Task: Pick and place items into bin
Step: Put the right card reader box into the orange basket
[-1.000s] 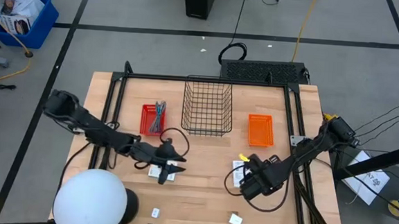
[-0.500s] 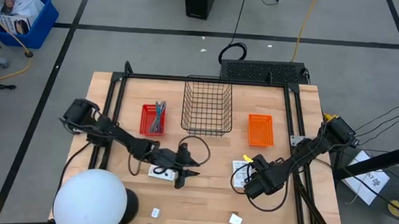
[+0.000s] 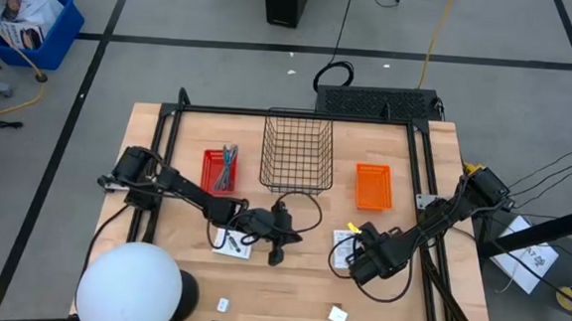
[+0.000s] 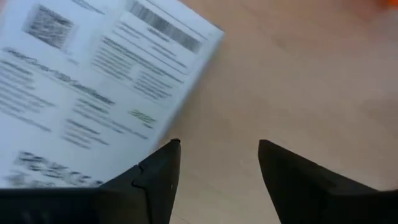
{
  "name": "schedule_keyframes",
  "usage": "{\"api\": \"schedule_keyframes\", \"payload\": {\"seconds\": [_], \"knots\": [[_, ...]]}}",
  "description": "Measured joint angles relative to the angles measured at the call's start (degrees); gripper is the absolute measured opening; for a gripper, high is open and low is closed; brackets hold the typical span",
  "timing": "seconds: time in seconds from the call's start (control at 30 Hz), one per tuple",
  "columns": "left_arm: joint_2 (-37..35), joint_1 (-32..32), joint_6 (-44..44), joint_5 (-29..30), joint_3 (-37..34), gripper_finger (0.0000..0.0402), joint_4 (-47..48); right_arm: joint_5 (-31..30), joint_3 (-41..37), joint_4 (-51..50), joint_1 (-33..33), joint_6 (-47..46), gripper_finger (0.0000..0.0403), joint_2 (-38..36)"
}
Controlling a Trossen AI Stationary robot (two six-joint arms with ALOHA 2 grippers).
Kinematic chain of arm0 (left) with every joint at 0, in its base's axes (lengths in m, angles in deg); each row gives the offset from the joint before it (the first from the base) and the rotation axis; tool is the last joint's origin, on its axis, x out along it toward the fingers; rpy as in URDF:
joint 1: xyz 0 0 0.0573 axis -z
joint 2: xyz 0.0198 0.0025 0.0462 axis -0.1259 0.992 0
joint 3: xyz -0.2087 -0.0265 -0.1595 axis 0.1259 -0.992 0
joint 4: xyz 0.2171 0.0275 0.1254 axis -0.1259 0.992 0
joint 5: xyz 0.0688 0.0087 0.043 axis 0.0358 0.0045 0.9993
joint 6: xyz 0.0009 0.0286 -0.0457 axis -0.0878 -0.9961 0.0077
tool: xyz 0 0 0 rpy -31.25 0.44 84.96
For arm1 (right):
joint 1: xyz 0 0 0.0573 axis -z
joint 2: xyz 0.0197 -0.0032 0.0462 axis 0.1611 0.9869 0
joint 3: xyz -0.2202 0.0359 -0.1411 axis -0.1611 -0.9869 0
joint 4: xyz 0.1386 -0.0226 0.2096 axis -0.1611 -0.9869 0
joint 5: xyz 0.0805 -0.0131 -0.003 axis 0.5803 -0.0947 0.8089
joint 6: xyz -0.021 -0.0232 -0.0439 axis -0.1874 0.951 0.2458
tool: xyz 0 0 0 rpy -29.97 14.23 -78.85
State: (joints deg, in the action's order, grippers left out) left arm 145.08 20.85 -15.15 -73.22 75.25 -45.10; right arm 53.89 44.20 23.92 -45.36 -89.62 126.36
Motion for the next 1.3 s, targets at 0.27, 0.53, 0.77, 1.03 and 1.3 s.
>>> {"api": "schedule_keyframes", "payload": {"seconds": [0.27,0.53,0.77,1.03,1.3], "knots": [[2.58,-1.15,1.90,-4.69,1.05,0.0018,0.56,-4.02,-0.02,7.65,0.08,3.58,0.0159,0.00],[3.26,-1.15,2.58,-4.86,1.15,0.0010,2.11,-8.11,-0.02,15.08,2.21,9.59,0.0130,0.00],[3.55,-1.24,2.59,-4.38,1.18,0.0017,2.69,-10.54,-0.02,21.71,4.18,15.94,0.0115,0.00],[3.55,-1.32,2.61,-2.92,1.16,0.0013,3.29,-11.15,-0.02,23.84,4.22,19.03,0.0092,0.00],[3.53,-4.10,3.99,-2.99,1.16,0.0008,3.35,-11.06,-0.02,23.77,1.33,16.77,0.0026,0.00]]}}
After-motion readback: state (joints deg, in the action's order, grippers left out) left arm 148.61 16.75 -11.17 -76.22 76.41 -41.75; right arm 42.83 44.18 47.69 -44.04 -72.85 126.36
